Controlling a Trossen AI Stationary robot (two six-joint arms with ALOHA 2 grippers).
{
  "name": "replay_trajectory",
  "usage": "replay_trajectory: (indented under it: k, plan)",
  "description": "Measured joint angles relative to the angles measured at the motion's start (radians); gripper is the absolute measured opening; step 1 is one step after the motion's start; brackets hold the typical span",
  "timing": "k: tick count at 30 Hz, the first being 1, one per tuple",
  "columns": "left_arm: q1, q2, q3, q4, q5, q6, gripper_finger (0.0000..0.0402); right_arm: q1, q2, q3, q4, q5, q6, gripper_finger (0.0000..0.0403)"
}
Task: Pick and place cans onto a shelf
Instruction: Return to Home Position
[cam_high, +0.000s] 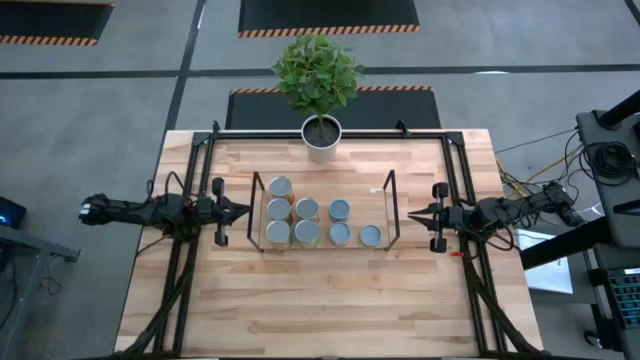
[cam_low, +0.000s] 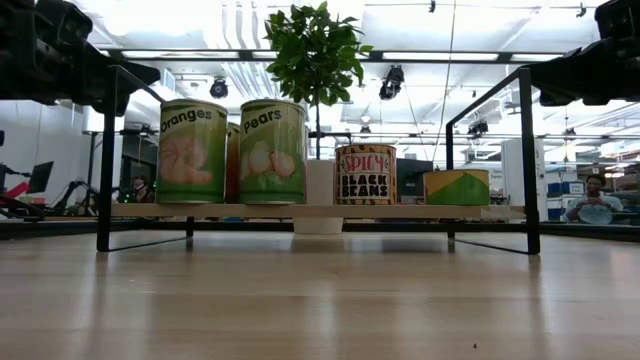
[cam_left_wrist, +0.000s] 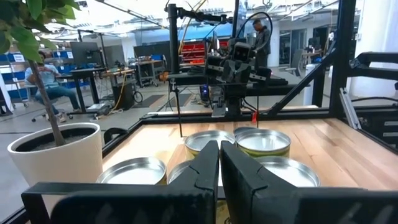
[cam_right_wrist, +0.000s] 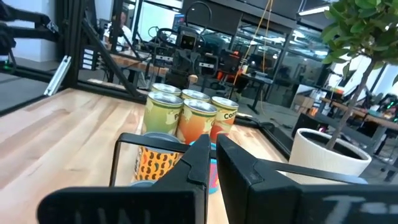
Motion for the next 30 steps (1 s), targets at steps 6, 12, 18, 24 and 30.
replay_trajectory:
  k: [6,12,18,24,30]
  plan:
    - [0.0,0.001,0.004,0.002,0.0,0.0,0.0,0.0,0.001,0.0,0.0,0.0,0.015,0.0018]
    - [0.0,0.002,0.004,0.002,0.0,0.0,0.0,0.0,0.001,-0.001,0.0,0.0,0.015,0.0018]
    - [0.0,0.002,0.005,0.002,0.0,0.0,0.0,0.0,0.001,-0.001,0.0,0.0,0.015,0.0018]
    - [0.0,0.002,0.005,0.002,0.0,0.0,0.0,0.0,0.001,-0.001,0.0,0.0,0.014,0.0018]
    - [0.0,0.002,0.005,0.001,0.0,0.0,0.0,0.0,0.001,-0.001,0.0,0.0,0.014,0.0018]
